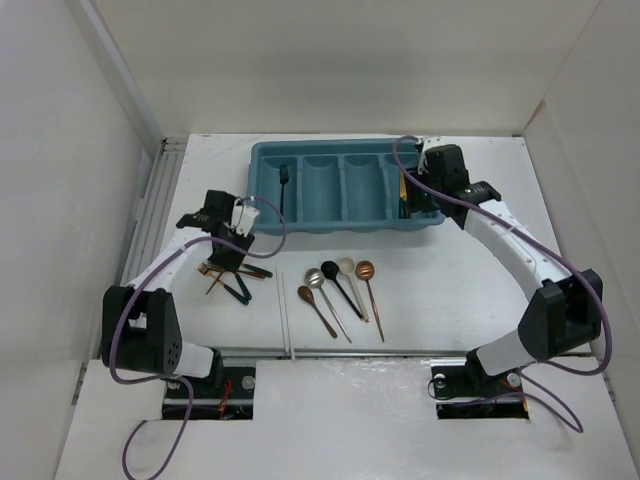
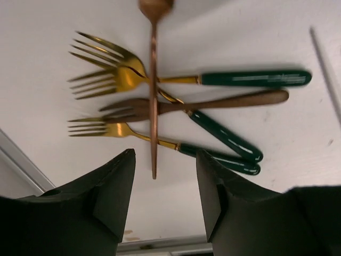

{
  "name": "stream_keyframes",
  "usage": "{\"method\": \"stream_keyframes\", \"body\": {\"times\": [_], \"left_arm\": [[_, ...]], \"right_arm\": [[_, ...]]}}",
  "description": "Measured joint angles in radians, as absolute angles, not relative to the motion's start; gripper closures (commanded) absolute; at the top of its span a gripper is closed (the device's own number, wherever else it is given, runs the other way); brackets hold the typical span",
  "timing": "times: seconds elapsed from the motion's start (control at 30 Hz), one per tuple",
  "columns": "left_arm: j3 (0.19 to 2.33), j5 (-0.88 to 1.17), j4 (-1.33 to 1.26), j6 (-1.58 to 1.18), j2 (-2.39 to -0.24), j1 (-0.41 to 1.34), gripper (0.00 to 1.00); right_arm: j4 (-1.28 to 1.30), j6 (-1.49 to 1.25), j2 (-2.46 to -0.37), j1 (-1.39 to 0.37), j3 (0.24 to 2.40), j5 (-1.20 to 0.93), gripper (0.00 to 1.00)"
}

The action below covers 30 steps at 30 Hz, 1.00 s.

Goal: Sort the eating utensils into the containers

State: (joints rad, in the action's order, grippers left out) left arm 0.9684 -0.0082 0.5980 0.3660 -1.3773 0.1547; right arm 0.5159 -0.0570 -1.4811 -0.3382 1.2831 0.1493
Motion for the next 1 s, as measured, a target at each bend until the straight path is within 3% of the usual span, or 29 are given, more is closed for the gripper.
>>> {"method": "stream_keyframes", "body": {"times": [0.3,0.6,0.77,0.87,0.93,1.0], "left_arm": [[0.926,0.010,0.535,0.413,-1.506,0.110,0.62],[0.925,0.014,0.464,0.426,-1.580,0.086,0.79],[0.932,0.034,0.460,0.431,-1.589,0.084,0.80],[0.932,0.048,0.459,0.429,-1.590,0.081,0.87],[0.933,0.054,0.460,0.430,-1.594,0.081,0.98],[0.936,0.057,0.460,0.430,-1.596,0.081,1.00]], "right_arm": [[0.522,-0.057,-1.443,-0.362,1.246,0.152,0.43],[0.524,-0.053,-1.377,-0.362,1.217,0.173,0.43],[0.525,-0.051,-1.377,-0.362,1.211,0.177,0.43],[0.525,-0.049,-1.377,-0.362,1.211,0.181,0.43],[0.525,-0.049,-1.377,-0.362,1.211,0.183,0.43],[0.525,-0.049,-1.377,-0.362,1.211,0.184,0.43]]}}
